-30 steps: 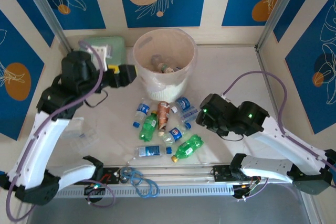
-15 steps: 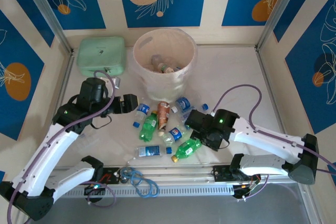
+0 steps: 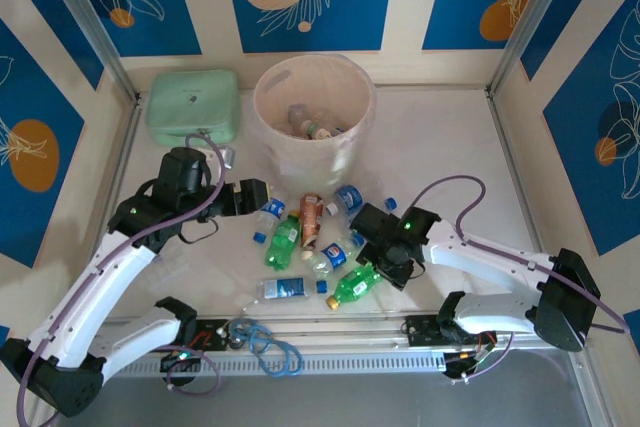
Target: Put the plastic bottles in the bin
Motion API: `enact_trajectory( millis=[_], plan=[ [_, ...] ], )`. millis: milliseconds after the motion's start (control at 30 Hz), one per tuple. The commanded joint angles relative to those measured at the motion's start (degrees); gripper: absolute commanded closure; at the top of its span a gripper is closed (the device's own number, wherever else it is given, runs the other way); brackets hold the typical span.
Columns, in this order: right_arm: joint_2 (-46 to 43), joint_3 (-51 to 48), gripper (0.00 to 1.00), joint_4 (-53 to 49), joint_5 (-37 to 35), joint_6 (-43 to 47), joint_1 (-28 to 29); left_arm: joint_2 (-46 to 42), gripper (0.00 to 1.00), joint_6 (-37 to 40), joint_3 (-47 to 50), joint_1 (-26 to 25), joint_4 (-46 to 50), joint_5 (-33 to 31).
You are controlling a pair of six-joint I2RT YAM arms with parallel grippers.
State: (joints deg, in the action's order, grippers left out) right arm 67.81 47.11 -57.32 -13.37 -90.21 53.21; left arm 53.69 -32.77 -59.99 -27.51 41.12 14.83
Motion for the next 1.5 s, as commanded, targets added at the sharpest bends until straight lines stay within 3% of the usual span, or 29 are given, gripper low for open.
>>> enact_trajectory(
  millis=[0,667,1167,1467],
  plan=[
    [-0.42,-2.46,0.30,4.13,4.63,0.55,-1.57,-0.84,0.16,-0.40,0.66,-0.27,-0.69,1.25],
    [6.15,-4.59,0.23,9.56,6.30,2.24,-5.22,-0.34,0.16,-0.62,1.72,-0.27,-2.02,3.09],
    [10.96,-5.95,0.29,14.15,9.23,5.45,-9.99,0.49,0.16,-0.79,1.37,-0.27,-2.80,3.69],
    [11.98,-5.00,0.39,13.09,7.59,5.17,-10.24,1.20,0.16,-0.80,0.99,-0.27,-3.17,3.75]
  ],
)
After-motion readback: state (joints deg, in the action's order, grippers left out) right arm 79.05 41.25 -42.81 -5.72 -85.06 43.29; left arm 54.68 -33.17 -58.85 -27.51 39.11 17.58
